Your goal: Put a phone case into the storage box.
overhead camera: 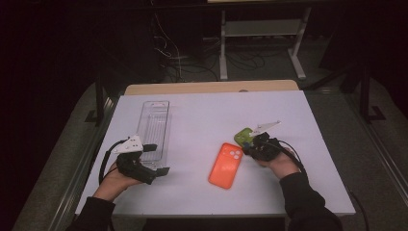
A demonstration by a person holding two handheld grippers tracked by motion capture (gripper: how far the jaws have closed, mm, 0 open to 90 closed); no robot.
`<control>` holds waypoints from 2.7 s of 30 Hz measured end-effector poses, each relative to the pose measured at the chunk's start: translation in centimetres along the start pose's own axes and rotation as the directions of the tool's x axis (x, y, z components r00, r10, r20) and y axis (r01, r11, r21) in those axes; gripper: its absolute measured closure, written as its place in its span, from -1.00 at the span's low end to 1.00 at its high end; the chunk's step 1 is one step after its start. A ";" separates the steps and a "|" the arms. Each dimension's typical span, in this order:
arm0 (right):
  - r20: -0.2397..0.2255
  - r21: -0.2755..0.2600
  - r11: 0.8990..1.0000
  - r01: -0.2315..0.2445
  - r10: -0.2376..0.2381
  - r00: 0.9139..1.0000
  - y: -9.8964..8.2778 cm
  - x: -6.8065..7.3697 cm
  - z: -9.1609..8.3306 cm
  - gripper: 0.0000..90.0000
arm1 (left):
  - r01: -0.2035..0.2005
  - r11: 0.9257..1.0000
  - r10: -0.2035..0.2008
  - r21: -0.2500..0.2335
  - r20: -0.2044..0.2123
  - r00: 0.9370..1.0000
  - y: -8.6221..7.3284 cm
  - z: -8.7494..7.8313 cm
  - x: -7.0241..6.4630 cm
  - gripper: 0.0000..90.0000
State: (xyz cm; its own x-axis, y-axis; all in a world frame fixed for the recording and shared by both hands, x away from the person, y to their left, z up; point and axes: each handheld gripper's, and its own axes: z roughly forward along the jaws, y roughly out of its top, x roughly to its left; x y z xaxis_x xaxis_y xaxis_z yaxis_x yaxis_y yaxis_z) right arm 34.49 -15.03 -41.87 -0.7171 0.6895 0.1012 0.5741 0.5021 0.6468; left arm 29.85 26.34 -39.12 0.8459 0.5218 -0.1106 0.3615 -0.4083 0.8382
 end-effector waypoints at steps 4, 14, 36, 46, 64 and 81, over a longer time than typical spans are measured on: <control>0.004 0.010 1.000 -0.009 0.009 1.000 -0.1 -0.1 0.3 0.96 | 0.008 1.000 -0.008 -0.003 -0.002 1.000 -0.1 0.0 0.0 -1.00; 0.014 0.024 1.000 -0.014 0.014 1.000 -0.3 -0.3 1.3 0.96 | -0.004 1.000 0.004 0.007 -0.002 1.000 -0.1 0.0 0.0 -1.00; 0.007 -0.004 1.000 -0.016 0.016 1.000 2.2 0.1 3.8 0.96 | 0.004 1.000 -0.004 0.001 0.006 1.000 0.0 -0.1 -0.1 -1.00; 0.001 0.000 1.000 0.009 -0.009 1.000 3.3 0.8 4.9 0.96 | 0.004 1.000 -0.004 0.007 0.009 1.000 -0.1 0.0 -0.1 -1.00; -0.008 -0.007 1.000 0.022 -0.022 1.000 3.9 1.2 4.8 0.82 | -0.002 1.000 0.002 0.020 0.013 1.000 -0.1 0.1 -0.1 -1.00; 0.005 -0.071 0.997 0.005 -0.005 1.000 -0.5 1.2 -2.0 -0.55 | -0.007 1.000 0.007 0.018 0.018 1.000 0.0 0.2 -0.2 -1.00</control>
State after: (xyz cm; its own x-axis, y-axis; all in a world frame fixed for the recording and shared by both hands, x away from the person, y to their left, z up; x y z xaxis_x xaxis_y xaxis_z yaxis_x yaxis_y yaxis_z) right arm 32.54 -15.54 -40.58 -0.7181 0.6895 0.0942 0.5406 0.4674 0.6995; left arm 29.71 26.07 -39.23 0.8553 0.5054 -0.1142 0.3623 -0.4259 0.8290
